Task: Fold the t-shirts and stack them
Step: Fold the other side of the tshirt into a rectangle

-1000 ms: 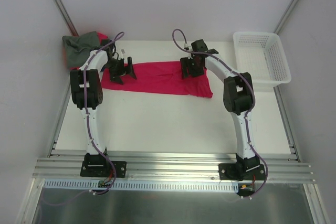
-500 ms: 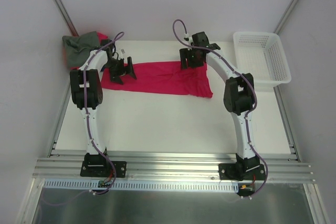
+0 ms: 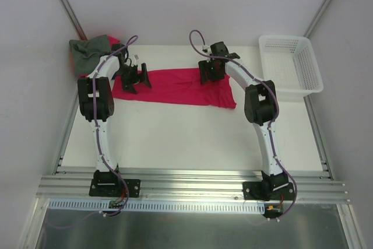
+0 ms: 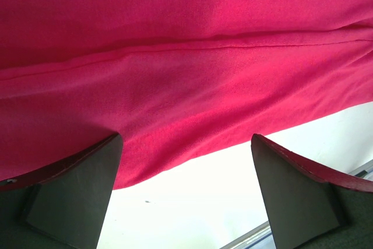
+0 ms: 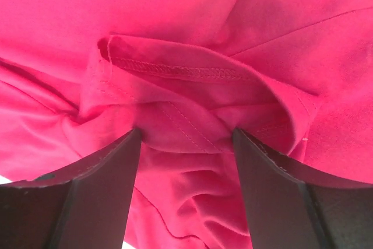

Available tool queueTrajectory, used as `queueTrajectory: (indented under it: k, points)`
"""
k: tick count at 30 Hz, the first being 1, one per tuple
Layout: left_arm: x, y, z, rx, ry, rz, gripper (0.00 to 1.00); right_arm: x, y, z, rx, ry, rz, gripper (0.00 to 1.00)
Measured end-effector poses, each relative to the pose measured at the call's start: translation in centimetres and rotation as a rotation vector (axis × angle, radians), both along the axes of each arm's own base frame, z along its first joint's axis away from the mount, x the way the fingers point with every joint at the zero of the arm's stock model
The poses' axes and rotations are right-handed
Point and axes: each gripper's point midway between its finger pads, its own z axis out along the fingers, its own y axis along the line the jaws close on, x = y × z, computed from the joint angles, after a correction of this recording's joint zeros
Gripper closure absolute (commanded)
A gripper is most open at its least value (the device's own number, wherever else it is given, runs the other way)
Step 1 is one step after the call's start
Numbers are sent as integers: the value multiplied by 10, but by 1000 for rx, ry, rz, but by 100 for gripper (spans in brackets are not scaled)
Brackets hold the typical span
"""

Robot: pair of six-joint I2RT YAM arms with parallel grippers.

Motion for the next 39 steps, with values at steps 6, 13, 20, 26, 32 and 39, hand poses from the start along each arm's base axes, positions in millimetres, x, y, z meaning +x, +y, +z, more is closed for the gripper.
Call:
queueTrajectory:
  k: [6,13,20,26,32,39]
  points:
    - [0,0,0,0,0,0,6,5,2,3,-5,-24,10,64]
    - [0,0,0,0,0,0,6,6,3,5,-10,-35,14,81]
    - [0,0,0,0,0,0,6,18,2,18,-23,-88,-4,75]
    - [0,0,0,0,0,0,6,28,1,28,-35,-134,-14,75]
    - [0,0,0,0,0,-1,6,37,9,42,-20,-186,-5,73]
    - [0,-2,0,0,-1,-4,6,27,37,46,-5,-202,43,72]
